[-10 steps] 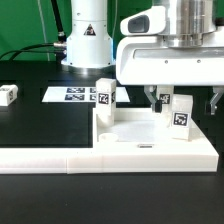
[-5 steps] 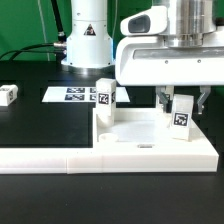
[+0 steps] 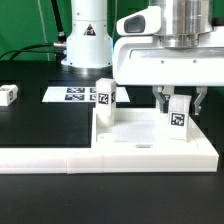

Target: Assemble square table

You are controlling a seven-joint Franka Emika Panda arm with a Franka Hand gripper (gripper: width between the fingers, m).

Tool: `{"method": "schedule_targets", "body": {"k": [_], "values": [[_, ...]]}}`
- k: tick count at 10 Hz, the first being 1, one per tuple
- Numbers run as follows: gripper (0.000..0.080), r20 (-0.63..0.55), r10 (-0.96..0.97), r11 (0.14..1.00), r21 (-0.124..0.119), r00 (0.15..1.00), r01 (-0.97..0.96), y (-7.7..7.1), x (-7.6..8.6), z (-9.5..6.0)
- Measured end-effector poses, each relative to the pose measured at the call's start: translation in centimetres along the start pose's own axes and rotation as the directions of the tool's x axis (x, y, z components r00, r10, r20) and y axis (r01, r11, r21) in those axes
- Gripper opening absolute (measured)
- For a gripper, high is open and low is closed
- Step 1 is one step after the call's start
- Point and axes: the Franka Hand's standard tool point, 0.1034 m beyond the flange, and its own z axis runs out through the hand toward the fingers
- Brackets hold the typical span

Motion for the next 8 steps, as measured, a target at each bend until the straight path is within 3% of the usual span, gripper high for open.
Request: {"method": "schedule_targets", "body": {"k": [2, 5, 7, 8], "values": [[0.0291, -0.009, 0.258, 0.966, 0.003, 0.966, -0.258, -0.02, -0.17, 0.13], [0.0291, -0.01, 0.543, 0.84, 0.004, 0.84, -0.543, -0.28, -0.48, 0.2], [0.0291, -0.003, 0.723, 0.69, 0.004, 0.69, -0.723, -0.36, -0.55, 0.23], [0.0291, -0.001, 0.806, 0.592, -0.01, 0.592, -0.806, -0.31, -0.74, 0.24]]}}
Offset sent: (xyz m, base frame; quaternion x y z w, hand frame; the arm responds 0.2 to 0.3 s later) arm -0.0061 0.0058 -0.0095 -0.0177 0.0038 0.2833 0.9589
